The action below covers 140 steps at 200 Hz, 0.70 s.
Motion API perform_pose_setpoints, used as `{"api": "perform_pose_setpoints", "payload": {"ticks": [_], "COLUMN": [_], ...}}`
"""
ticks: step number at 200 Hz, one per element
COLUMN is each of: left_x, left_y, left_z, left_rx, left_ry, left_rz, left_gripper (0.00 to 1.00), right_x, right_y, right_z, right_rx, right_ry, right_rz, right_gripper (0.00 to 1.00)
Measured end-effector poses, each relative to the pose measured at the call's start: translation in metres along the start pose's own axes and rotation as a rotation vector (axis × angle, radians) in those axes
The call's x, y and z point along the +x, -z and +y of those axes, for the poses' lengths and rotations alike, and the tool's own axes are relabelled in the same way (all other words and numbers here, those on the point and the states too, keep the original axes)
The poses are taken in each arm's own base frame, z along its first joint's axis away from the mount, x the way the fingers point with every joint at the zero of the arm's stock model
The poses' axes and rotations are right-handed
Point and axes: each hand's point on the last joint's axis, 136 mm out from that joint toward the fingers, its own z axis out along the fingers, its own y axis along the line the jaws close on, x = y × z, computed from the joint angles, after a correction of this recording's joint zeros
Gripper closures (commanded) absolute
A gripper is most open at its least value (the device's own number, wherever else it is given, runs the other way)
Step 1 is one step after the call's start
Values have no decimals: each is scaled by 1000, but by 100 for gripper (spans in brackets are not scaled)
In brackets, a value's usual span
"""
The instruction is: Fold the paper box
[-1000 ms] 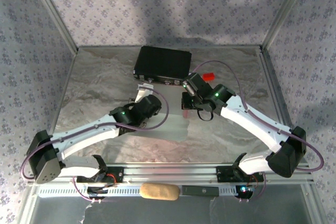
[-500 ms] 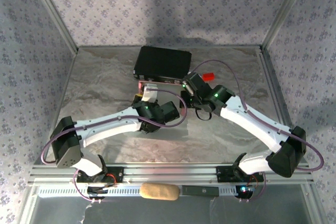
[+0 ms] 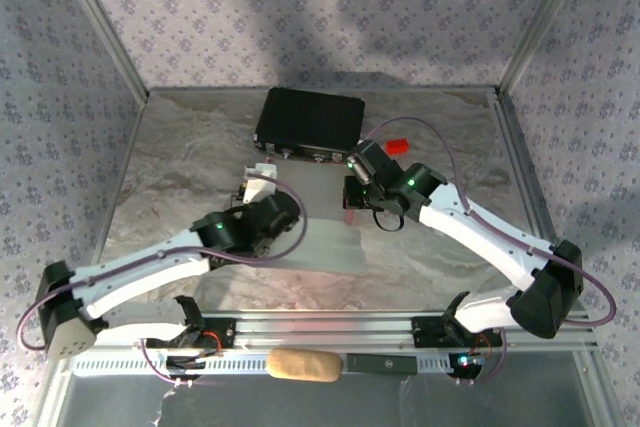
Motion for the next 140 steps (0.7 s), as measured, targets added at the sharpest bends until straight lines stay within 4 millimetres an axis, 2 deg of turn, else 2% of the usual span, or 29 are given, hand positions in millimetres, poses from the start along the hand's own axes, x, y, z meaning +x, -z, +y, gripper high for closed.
{"api": "perform_pose_setpoints", "payload": {"ticks": [29, 105, 123, 140], "left_x": [-13, -6, -2, 2], "left_y": [-3, -16, -19, -24], "left_z": [1, 3, 1, 0], "left_rx": [107, 253, 251, 237], "left_ry": [53, 91, 75, 46], "left_rz": [6, 96, 108, 126], "left_gripper": [64, 59, 65, 66], "right_x": [-1, 0, 1, 2], "right_y": [0, 0, 0, 0], "right_z": [-1, 0, -1, -2], "right_rx": [0, -2, 2, 5], "right_ry": [-2, -1, 0, 0], "right_rz": [-1, 1, 5, 9], "right_gripper": [100, 100, 100, 100]}}
